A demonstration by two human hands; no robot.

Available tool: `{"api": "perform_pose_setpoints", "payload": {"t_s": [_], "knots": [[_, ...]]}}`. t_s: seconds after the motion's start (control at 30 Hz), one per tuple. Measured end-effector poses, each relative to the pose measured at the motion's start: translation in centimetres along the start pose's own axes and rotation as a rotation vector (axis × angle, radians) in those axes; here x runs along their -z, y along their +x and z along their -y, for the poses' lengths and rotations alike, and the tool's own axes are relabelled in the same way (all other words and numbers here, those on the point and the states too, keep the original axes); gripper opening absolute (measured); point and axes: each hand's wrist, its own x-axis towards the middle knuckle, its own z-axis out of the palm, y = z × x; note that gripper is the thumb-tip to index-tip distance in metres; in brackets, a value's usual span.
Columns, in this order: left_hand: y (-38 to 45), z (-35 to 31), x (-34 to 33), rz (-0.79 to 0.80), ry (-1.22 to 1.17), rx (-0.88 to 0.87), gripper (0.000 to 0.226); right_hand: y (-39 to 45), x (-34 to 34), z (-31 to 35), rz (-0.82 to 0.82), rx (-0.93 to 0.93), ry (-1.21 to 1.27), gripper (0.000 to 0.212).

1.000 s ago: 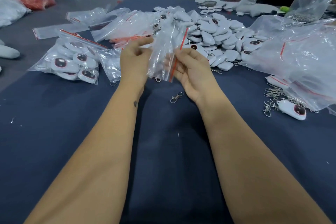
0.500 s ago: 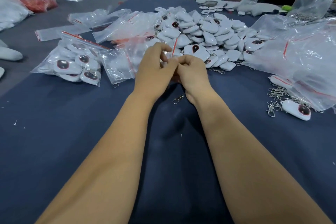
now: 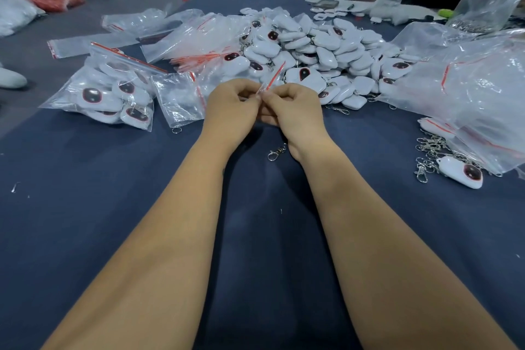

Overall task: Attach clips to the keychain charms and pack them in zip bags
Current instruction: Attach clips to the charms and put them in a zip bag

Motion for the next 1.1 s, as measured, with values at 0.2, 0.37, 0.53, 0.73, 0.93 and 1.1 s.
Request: {"api": "perform_pose_setpoints", "payload": {"t_s": [0.2, 0.37, 0.53, 0.73, 0.93, 1.1], "knots": [[0.4, -0.1, 0.3, -0.142, -0.040, 0.036, 0.025, 0.1, 0.0, 0.0, -0.049, 0.007, -0.025, 0.015], [0.0, -0.3, 0.3, 0.013, -0.108, 0.049, 0.020, 0.0, -0.2, 0.3, -0.048, -0.001, -0.063, 0.012], [-0.8, 0.0, 0.1, 0.138, 0.200, -0.143, 0.018, 0.2, -0.3, 0.0, -0.149, 0.032, -0.116, 0.018], [-0.3, 0.1, 1.0, 0.185, 0.076, -0.112, 0.016, 0.2, 0.1, 0.1, -0.193, 0.099, -0.197, 0.018], [0.5, 0.1, 1.9, -0.337, 0.014, -0.115, 0.023, -0.1, 0.2, -0.2, -0.234, 0.242, -0.658, 0.005], [0.0, -0.5, 2.3, -0.575, 0.184, -0.384, 0.033, -1.0, -0.5, 0.3, -0.062, 0.256, -0.506, 0.009]]}}
